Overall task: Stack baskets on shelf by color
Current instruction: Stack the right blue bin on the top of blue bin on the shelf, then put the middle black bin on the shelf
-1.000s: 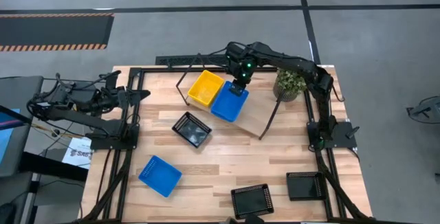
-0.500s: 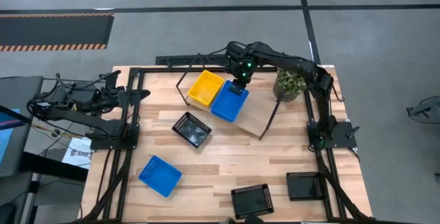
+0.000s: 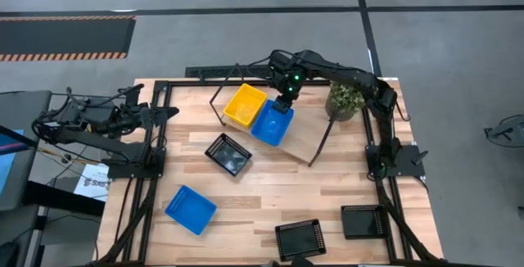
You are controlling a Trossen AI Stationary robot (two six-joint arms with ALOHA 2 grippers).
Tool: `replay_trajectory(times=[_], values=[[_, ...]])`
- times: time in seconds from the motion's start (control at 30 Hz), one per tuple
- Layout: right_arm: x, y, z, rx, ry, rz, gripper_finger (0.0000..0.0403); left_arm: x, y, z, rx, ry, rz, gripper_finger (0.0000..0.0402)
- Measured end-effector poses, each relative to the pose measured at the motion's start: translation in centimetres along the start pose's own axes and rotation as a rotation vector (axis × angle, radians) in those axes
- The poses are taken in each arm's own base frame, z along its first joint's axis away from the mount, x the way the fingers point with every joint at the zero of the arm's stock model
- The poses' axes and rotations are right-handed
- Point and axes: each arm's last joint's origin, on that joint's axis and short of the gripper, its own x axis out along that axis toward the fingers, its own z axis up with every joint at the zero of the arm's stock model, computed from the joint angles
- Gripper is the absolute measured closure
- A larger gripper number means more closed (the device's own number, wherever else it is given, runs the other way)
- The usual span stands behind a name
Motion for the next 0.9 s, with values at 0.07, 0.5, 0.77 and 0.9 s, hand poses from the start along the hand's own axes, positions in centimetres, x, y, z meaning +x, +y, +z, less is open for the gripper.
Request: replay_trajectory(times=[0.07,0.5,0.77,0.9], values=[[0.0,0.0,0.0,0.000,-0.001,0.000,0.0269,0.0,0.0,0.0,0.000,0.000,0.000,0.0164],[-6.6,3.0,-1.7,0.107,-0.011,0.022,0.0248,0.0,0.0,-0.1,-0.001,0.022,-0.012,0.0164],[-9.5,14.8,-7.5,0.057,0.062,0.070,0.0246,0.0,0.0,-0.2,0.021,0.055,-0.026,0.0164],[-8.2,21.8,-9.8,-0.036,-0.012,0.086,0.0247,0.0,0.1,-0.5,0.052,0.136,-0.036,0.0164]])
